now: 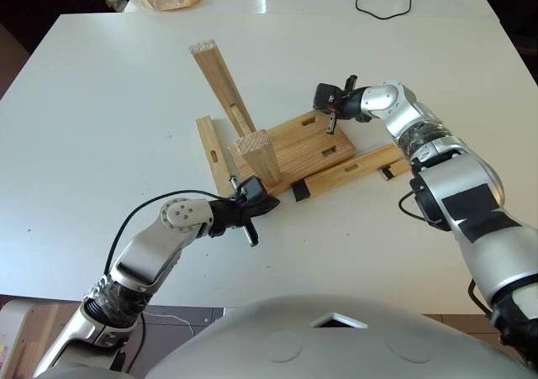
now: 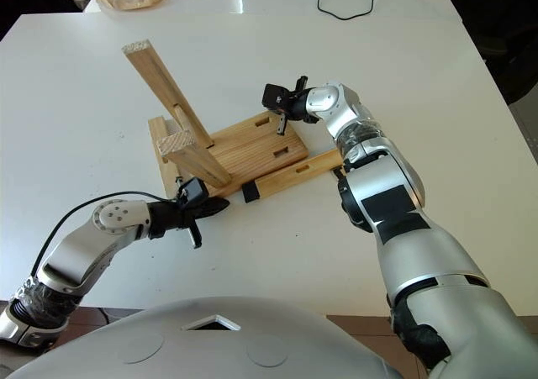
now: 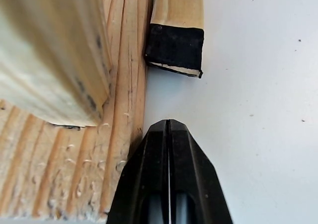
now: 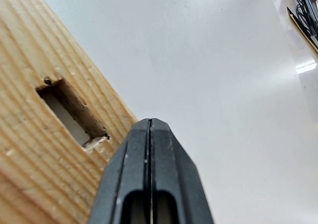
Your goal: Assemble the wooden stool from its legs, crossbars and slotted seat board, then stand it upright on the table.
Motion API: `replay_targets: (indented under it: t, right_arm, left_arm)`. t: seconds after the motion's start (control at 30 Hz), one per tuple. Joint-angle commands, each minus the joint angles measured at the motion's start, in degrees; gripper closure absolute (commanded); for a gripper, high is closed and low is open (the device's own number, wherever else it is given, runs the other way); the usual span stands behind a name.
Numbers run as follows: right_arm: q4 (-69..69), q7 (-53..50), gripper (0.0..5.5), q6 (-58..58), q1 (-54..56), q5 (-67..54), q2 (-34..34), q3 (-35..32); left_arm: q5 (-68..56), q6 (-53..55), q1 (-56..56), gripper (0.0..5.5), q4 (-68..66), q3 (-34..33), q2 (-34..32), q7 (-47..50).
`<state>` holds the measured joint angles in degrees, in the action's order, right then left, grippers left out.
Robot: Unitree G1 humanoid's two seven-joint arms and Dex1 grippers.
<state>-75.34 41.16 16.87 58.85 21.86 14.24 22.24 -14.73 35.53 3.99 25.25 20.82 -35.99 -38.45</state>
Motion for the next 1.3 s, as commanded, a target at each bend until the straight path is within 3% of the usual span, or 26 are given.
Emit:
replay_targets:
  t: [0.03,0.43,0.77,1.0,1.3]
  right_arm:
    - [-1.3,4.5,5.48,-0.4,-2.1,1.9,1.3,1.1]
    - [1.2,10.5,5.48,3.6,-8.6,-0.3,5.8,-0.5]
    - [12.1,17.8,5.48,5.1,-19.2,-6.9,9.6,-1.9]
    - [39.0,24.5,5.48,-3.5,-34.0,-15.3,15.0,-1.9]
    - [61.8,24.3,5.48,-16.8,-42.4,-20.6,16.6,-0.2]
  left_arm:
    - [3.5,1.8,-1.4,5.50,-3.9,-0.4,1.9,4.4]
    - [1.7,8.7,-5.1,5.50,-2.5,-6.3,7.8,10.7]
    - [2.8,14.1,-7.7,5.50,-2.8,-10.4,13.9,18.4]
    - [4.0,14.1,-9.9,5.50,-6.3,-9.6,15.4,19.2]
    - [5.7,9.6,-12.5,5.50,-13.0,-9.5,15.9,17.9]
